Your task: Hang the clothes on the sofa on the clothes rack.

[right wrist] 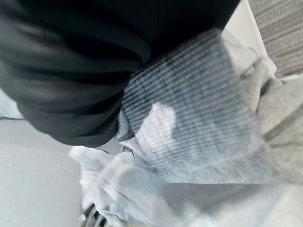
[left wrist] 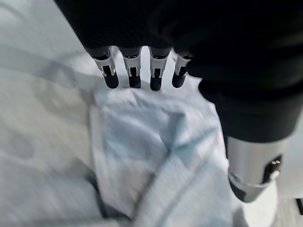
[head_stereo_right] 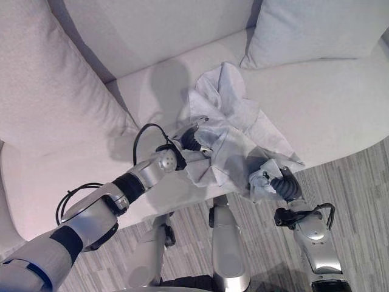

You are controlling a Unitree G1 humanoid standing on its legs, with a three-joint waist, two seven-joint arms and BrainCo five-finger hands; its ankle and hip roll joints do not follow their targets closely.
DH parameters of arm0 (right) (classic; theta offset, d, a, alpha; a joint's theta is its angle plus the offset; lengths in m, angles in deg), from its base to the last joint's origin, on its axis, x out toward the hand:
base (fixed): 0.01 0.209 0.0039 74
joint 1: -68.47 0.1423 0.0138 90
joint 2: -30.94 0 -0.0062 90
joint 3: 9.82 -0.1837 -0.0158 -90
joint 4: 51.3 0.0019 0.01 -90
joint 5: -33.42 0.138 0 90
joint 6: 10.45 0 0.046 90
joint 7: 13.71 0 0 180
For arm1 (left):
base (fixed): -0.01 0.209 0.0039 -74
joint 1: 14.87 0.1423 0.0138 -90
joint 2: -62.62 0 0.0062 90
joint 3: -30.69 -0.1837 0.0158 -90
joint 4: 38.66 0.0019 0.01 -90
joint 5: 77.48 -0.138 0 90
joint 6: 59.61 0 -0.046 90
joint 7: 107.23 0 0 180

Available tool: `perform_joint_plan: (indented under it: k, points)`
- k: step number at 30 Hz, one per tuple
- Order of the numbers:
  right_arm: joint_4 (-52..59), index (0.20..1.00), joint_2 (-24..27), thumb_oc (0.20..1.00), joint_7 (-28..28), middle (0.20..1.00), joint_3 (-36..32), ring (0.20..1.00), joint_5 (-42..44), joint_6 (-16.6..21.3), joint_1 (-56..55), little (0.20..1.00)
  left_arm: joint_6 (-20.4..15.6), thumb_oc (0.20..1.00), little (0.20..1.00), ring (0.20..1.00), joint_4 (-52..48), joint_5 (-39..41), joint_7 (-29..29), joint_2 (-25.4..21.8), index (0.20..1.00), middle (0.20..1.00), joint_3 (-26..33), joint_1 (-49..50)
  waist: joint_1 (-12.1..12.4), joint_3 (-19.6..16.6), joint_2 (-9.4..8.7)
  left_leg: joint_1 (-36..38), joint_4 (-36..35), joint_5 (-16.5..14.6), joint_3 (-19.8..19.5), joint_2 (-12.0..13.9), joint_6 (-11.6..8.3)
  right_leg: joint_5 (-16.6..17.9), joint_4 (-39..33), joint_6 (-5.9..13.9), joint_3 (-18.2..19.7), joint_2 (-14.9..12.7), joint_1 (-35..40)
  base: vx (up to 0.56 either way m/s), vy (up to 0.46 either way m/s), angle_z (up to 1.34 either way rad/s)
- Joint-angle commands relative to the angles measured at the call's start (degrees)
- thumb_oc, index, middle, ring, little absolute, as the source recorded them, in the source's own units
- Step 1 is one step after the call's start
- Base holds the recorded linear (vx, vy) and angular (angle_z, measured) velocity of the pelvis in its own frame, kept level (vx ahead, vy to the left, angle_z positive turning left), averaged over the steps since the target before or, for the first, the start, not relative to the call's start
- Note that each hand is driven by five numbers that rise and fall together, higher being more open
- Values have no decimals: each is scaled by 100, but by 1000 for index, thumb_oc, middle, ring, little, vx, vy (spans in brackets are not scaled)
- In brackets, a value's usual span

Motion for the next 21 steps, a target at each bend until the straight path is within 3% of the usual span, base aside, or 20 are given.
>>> perform_joint_plan:
  k: [1, 10, 11, 12, 15, 21]
  points:
    - [224, 200, 299, 200, 97, 200, -420, 200, 70, 251, -421, 200, -303, 1000, 1000, 1000, 529, 81, -130, 447, 1000, 1000, 290, -278, -71, -172, 256, 575, 30, 316, 3, 561, 203, -225, 707, 295, 174, -389, -859, 0, 0, 0]
    - [401, 200, 531, 200, 105, 200, -185, 200, 41, 244, -330, 200, -363, 1000, 1000, 1000, 989, 227, -285, 737, 1000, 1000, 277, -567, -76, -172, 332, 66, 266, 417, 100, 578, 209, -183, 975, 293, 281, -475, -1576, -4, -2, 0]
    - [400, 200, 558, 200, 110, 200, -117, 200, 44, 244, -529, 200, -374, 1000, 1000, 1000, 1011, 251, -291, 819, 1000, 1000, 237, -397, -98, -172, 341, 330, 318, 270, 114, 614, 214, -392, 1047, 349, 266, -474, -1325, 0, 0, 0]
    - [392, 200, 574, 200, 114, 200, -123, 200, 48, 240, -384, 200, -370, 1000, 1000, 1000, 1020, 276, -308, 815, 1000, 1000, 291, -598, -102, -172, 344, 86, 338, 355, 120, 588, 216, -275, 1027, 323, 290, -497, -1567, 25, 7, -5]
    - [411, 200, 662, 200, 142, 200, -14, 200, 48, 249, -485, 200, -409, 1000, 1000, 1000, 1098, 297, -355, 1008, 1000, 1000, 222, -584, -121, -172, 379, 182, 341, 279, 166, 607, 202, -432, 1091, 355, 276, -526, -1532, -10, -5, -5]
    - [621, 200, 902, 200, 171, 200, 143, 200, -5, 266, -415, 200, -508, 1000, 1000, 1000, 1731, 519, -576, 1093, 1000, 1000, 341, -1439, -302, -172, 303, -150, 432, 368, 316, 578, 200, -327, 1229, 352, 428, -610, -2135, -11, 1, -6]
